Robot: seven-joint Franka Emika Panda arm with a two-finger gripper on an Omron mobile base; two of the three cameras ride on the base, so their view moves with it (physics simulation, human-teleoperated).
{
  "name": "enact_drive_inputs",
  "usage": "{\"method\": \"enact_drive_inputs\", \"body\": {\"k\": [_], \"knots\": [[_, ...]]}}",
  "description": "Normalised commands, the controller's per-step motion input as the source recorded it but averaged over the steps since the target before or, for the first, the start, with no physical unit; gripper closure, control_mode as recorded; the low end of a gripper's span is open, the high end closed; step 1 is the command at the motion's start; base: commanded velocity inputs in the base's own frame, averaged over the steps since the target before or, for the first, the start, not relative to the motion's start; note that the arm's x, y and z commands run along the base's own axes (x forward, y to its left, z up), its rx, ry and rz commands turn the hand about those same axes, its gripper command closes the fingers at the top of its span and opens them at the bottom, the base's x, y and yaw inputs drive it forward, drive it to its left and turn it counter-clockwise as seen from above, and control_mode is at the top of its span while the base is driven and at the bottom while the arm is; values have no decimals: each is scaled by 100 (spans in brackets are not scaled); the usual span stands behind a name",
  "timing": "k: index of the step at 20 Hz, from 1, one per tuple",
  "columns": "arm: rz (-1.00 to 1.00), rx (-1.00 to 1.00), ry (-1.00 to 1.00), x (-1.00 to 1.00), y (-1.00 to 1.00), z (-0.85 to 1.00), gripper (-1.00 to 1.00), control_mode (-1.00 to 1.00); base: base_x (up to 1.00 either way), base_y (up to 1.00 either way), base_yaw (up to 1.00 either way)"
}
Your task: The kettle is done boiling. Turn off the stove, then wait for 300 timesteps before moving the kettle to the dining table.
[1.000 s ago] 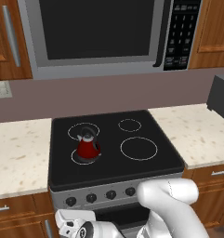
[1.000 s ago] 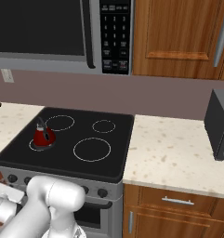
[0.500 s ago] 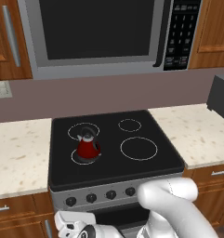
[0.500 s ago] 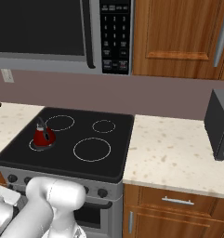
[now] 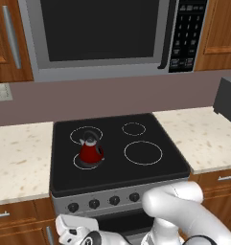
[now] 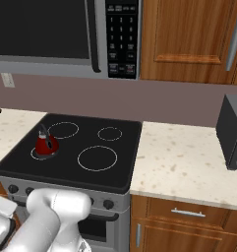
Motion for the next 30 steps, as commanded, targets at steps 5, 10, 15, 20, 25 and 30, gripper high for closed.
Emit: {"method": "enact_drive_inputs", "body": {"k": [5,10,15,20,25,30], "knots": [[0,7,0,-9,-4,36,-100,-100,0,0,0],[0,7,0,-13,-8,31,-100,-100,0,0,0],[0,7,0,-12,-5,28,-100,-100,0,0,0],[0,7,-1,-10,-7,30,-100,-100,0,0,0],[0,8,-1,-9,-5,37,-100,-100,0,0,0],[0,9,0,-8,-2,36,-100,-100,0,0,0]]}}
